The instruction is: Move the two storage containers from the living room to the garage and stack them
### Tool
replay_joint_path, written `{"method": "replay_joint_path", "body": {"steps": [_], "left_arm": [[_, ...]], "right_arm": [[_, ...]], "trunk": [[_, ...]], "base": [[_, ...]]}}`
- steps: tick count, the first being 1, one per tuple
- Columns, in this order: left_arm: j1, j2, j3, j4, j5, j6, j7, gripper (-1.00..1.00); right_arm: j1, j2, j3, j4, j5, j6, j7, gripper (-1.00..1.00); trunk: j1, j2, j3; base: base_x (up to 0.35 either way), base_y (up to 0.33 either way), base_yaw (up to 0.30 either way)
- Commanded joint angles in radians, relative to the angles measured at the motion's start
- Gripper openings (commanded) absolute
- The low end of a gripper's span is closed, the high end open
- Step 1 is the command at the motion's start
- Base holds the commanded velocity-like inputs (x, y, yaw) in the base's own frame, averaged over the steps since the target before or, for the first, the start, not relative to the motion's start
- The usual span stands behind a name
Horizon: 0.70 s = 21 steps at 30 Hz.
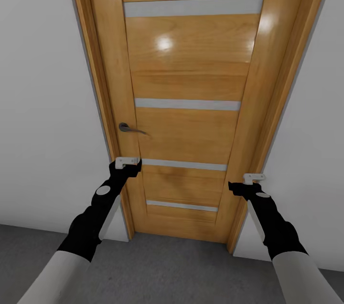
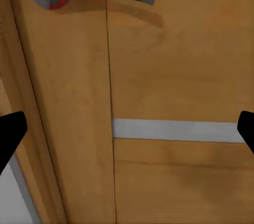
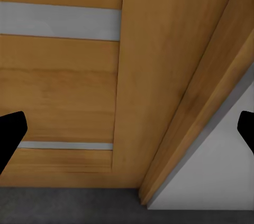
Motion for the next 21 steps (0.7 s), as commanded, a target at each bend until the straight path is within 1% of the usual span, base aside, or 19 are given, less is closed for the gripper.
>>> {"method": "replay_joint_path", "body": {"steps": [1, 6, 13, 18, 21], "left_arm": [[-0.001, 0.001, -0.002, -0.001, 0.008, 0.005, 0.008, 1.00], [0.000, 0.002, -0.004, -0.001, 0.009, 0.004, 0.001, 1.00], [0.000, 0.004, -0.007, 0.001, 0.010, -0.001, -0.005, 1.00], [0.000, 0.005, -0.007, 0.003, 0.008, -0.003, -0.004, 1.00], [0.000, 0.005, -0.007, 0.005, 0.007, -0.003, -0.005, 1.00]], "right_arm": [[-0.001, 0.000, 0.001, -0.001, 0.004, 0.006, -0.001, 1.00], [0.000, 0.000, 0.001, -0.001, 0.003, 0.005, -0.001, 1.00], [0.001, 0.000, 0.001, 0.000, 0.003, 0.005, -0.001, 1.00], [0.001, 0.000, 0.002, -0.001, 0.004, 0.005, -0.001, 1.00], [-0.001, 0.000, 0.012, -0.003, 0.005, 0.005, -0.001, 1.00]], "trunk": [[0.000, -0.001, -0.001], [0.000, -0.001, -0.001], [0.000, -0.001, -0.007], [0.000, -0.001, -0.014], [0.000, -0.001, -0.017]], "base": [[0.000, 0.000, 0.000], [0.039, -0.010, 0.000], [0.180, -0.043, 0.000], [0.050, -0.011, 0.000], [0.017, -0.004, 0.000]]}}
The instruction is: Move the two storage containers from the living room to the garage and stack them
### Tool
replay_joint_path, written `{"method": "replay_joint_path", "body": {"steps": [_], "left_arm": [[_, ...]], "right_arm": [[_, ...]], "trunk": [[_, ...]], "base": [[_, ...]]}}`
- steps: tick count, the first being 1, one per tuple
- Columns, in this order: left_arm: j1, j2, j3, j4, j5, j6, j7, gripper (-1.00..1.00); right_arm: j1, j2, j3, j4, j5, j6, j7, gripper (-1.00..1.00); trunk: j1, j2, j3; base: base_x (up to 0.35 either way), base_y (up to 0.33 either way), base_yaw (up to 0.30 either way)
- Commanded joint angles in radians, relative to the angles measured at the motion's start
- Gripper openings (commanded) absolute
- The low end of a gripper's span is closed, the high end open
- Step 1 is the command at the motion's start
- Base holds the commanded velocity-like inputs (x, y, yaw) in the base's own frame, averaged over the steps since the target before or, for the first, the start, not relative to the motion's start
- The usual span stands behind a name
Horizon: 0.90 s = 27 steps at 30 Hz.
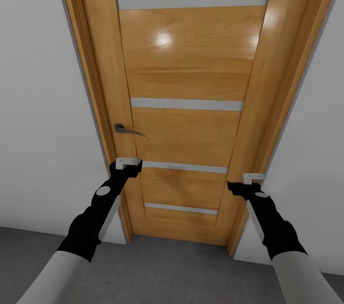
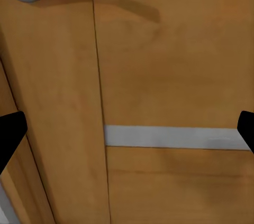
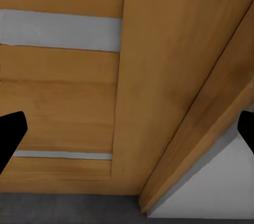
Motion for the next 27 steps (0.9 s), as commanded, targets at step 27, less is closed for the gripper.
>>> {"method": "replay_joint_path", "body": {"steps": [27], "left_arm": [[-0.001, 0.000, -0.004, 0.004, 0.006, 0.001, -0.020, 1.00]], "right_arm": [[-0.049, -0.002, 0.074, -0.175, 0.039, 0.143, 0.002, 1.00]], "trunk": [[0.000, -0.001, -0.004]], "base": [[0.045, 0.000, 0.000]]}}
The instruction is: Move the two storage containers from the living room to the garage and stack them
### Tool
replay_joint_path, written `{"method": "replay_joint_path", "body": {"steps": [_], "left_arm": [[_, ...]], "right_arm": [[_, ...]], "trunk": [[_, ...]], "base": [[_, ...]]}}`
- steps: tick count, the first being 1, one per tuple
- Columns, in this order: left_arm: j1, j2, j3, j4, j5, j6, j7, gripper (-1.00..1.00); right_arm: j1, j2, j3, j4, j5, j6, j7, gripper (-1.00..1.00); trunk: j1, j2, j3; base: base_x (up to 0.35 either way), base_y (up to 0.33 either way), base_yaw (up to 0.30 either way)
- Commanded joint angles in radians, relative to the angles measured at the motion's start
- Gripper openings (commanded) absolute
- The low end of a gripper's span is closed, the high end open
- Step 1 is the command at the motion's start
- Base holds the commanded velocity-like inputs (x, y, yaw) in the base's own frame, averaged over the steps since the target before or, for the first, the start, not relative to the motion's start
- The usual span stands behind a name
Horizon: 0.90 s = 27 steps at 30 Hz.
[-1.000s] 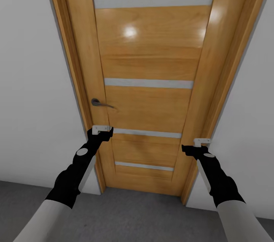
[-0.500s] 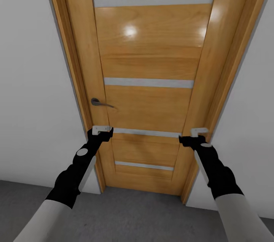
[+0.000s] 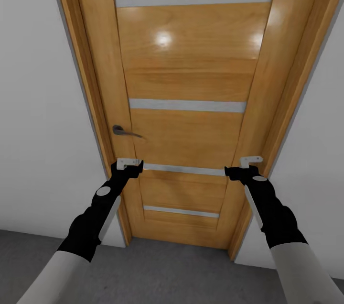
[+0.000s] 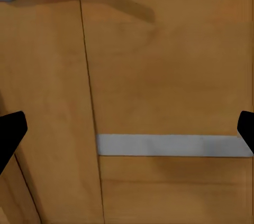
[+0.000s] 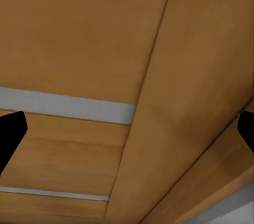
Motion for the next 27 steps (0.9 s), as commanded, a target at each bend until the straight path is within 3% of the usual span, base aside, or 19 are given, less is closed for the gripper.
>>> {"method": "replay_joint_path", "body": {"steps": [1, 27], "left_arm": [[-0.001, 0.000, -0.002, -0.002, 0.007, 0.005, 0.003, 1.00], [-0.001, -0.001, -0.002, -0.001, 0.007, -0.021, -0.008, 1.00]], "right_arm": [[-0.001, 0.000, 0.001, -0.002, 0.007, 0.006, 0.000, 1.00], [-0.001, -0.001, 0.001, 0.004, 0.006, 0.006, 0.007, 1.00]], "trunk": [[0.000, -0.001, -0.001], [0.000, -0.001, -0.001]], "base": [[0.090, 0.000, 0.000], [0.124, 0.000, 0.000]]}}
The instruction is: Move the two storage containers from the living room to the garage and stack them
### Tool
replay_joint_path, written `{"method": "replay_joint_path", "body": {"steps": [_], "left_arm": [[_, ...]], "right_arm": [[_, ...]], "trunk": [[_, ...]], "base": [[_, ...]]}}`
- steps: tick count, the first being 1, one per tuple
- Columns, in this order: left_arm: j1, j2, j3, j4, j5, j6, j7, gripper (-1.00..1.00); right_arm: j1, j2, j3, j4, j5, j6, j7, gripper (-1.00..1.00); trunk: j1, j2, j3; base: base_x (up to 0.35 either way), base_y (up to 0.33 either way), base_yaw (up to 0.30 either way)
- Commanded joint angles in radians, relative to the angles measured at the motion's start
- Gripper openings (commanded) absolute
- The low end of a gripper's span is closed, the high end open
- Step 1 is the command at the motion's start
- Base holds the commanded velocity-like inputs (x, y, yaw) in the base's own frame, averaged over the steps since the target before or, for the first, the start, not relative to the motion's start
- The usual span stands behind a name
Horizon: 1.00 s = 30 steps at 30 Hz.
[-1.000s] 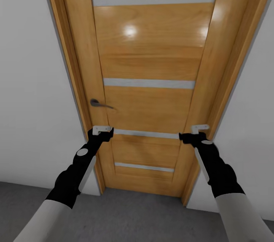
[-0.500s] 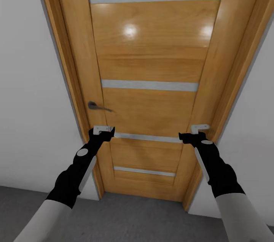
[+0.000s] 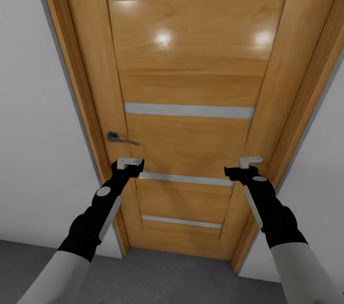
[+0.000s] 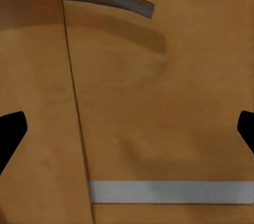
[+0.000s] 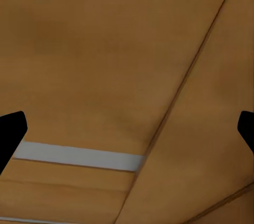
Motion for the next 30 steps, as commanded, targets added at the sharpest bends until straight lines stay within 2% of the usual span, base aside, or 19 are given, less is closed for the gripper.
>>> {"method": "replay_joint_path", "body": {"steps": [1, 13, 21, 30], "left_arm": [[-0.001, 0.000, -0.002, -0.001, 0.008, 0.004, 0.005, 1.00], [-0.001, -0.001, -0.010, -0.002, 0.008, -0.004, 0.005, 1.00], [-0.001, -0.001, -0.012, -0.002, 0.008, -0.004, 0.005, 1.00], [-0.001, -0.001, -0.014, -0.001, 0.008, -0.004, 0.005, 1.00]], "right_arm": [[-0.001, 0.000, 0.001, -0.001, 0.007, 0.006, 0.000, 1.00], [-0.001, 0.000, 0.001, 0.000, 0.007, 0.006, 0.000, 1.00], [-0.001, 0.000, 0.001, 0.000, 0.007, 0.006, 0.000, 1.00], [-0.001, 0.000, 0.003, 0.000, 0.007, 0.006, -0.001, 1.00]], "trunk": [[0.000, -0.001, -0.001], [0.000, -0.001, -0.001], [0.000, -0.001, -0.001], [0.000, -0.001, -0.001]], "base": [[0.054, 0.000, 0.000], [0.126, 0.000, 0.000], [0.016, 0.014, 0.000], [-0.057, 0.136, -0.038]]}}
